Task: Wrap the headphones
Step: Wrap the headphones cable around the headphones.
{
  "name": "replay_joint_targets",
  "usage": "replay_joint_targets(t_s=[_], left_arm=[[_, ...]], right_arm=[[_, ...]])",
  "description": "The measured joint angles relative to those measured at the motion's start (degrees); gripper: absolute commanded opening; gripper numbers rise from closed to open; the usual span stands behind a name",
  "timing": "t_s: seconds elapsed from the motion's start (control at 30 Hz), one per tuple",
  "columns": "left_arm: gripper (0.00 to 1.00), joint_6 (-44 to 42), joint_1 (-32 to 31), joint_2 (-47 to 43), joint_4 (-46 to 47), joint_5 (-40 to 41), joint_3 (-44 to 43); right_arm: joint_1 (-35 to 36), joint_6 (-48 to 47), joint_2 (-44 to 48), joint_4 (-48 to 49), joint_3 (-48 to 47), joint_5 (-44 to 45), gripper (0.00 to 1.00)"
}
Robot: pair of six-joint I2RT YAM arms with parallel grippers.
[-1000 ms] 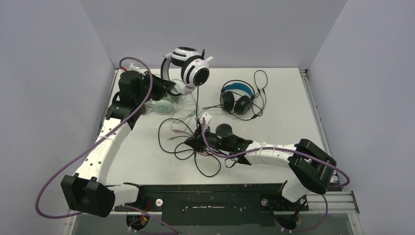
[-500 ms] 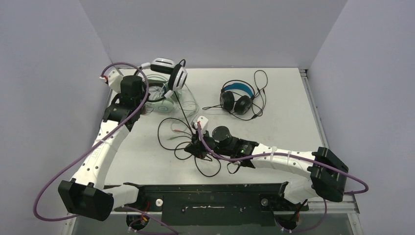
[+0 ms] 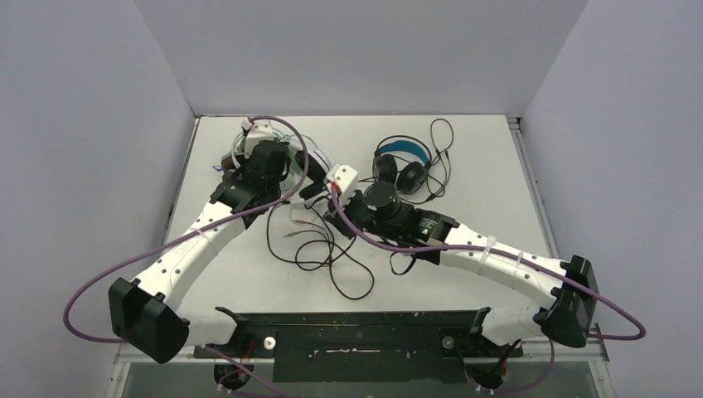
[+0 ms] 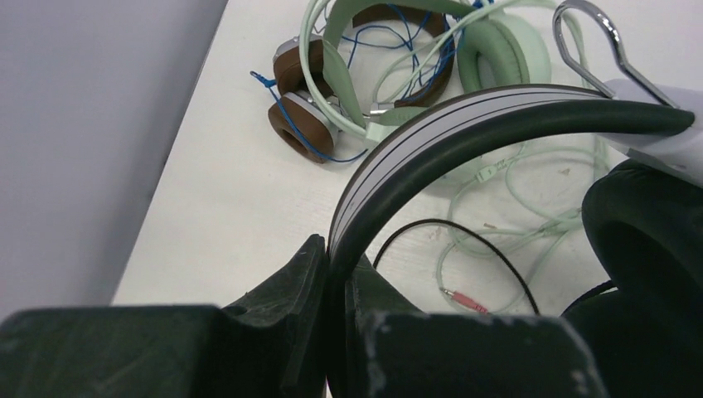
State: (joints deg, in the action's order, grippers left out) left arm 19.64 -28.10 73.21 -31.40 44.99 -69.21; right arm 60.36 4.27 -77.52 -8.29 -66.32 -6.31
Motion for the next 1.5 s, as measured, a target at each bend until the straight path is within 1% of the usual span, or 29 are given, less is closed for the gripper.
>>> replay_joint_targets(t_s=[0.13,0.23,0.33,0.43,0.57,0.67,0.8,0.93,1.03,1.1,1.2,1.3,1.4,1.5], left_arm=[[0.00,-4.2,-1.4,1.1,-0.2,-1.3,1.5],[0.00,-5.9,-1.6,1.9,-0.1,-5.0,1.7],[0.00,-7.8,-1.6,2.8,0.1,-9.8,1.7],[0.00,-9.6,-2.4,3.6,0.3,-12.8,2.1],[0.00,-10.5,-4.5,5.4,0.0,-13.5,2.3],[0.00,-10.8,-6.6,7.4,0.0,-13.7,2.4],[0.00,-10.4,-8.8,8.8,-0.1,-13.9,2.9],[0.00,-6.4,-9.2,10.5,-1.0,-15.3,2.8],[0.00,-1.2,-7.5,11.9,-2.9,-17.6,1.9],[0.00,2.6,-4.3,12.3,-3.7,-21.7,1.6],[0.00,8.3,3.1,12.2,-3.8,-28.0,1.6],[0.00,13.9,8.6,12.2,-3.8,-31.0,1.3],[0.00,18.9,10.6,12.2,-4.1,-33.0,0.3],[0.00,23.7,10.5,12.4,-5.9,-33.1,-1.6]], right_arm=[[-4.3,-2.1,1.7,-2.8,-0.2,-0.4,0.05],[-6.7,-3.0,1.8,-4.4,-1.2,-0.5,0.06],[-7.9,-4.9,2.1,-6.0,-2.4,0.3,0.09],[-8.9,-6.6,2.7,-7.2,-3.1,1.4,0.09],[-10.1,-8.4,2.9,-9.2,-4.5,2.5,0.08],[-10.6,-9.0,2.9,-10.2,-5.3,3.6,0.05],[-12.0,-9.2,2.8,-11.4,-6.5,4.3,0.06],[-13.3,-9.2,2.7,-12.1,-7.9,2.6,0.07],[-13.5,-9.2,2.7,-12.1,-8.2,1.4,0.07],[-13.5,-9.0,2.7,-12.2,-8.2,0.9,0.07],[-13.5,-8.6,3.1,-12.2,-7.8,0.4,0.08],[-13.5,-8.1,4.7,-12.5,-6.0,-1.3,0.08],[-13.5,-7.9,5.9,-13.5,-5.0,-4.4,0.08],[-13.5,-7.8,6.1,-13.7,-4.9,-8.5,0.08]])
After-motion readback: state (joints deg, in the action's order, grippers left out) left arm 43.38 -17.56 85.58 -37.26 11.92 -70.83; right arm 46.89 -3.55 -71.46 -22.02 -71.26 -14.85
